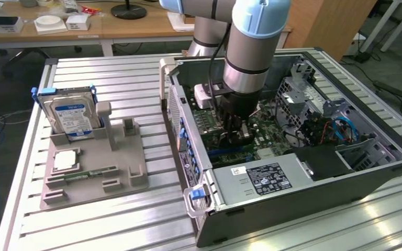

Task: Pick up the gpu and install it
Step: 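Insert the gpu into the slot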

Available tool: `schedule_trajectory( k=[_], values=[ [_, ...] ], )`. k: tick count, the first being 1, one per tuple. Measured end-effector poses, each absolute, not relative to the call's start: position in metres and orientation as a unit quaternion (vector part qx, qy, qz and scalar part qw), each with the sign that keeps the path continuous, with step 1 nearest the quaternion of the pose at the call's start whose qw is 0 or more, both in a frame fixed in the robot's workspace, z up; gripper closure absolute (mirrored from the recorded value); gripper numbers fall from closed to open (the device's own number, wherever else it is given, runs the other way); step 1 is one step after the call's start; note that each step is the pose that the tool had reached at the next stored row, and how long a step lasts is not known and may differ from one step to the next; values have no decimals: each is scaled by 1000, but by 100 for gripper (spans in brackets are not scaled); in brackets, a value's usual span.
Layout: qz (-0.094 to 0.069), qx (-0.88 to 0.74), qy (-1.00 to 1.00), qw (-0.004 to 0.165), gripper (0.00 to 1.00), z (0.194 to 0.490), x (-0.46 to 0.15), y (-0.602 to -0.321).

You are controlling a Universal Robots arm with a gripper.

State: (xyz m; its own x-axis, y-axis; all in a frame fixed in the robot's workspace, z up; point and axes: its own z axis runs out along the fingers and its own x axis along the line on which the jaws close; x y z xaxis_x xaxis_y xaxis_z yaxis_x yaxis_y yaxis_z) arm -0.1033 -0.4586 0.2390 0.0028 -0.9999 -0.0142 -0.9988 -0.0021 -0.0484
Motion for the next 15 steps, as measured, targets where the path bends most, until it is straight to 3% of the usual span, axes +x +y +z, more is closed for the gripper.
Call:
schedule_trajectory(
  k=[15],
  values=[
    [-12, -705, 709, 22, 73, 236, -104, -459]
  ],
)
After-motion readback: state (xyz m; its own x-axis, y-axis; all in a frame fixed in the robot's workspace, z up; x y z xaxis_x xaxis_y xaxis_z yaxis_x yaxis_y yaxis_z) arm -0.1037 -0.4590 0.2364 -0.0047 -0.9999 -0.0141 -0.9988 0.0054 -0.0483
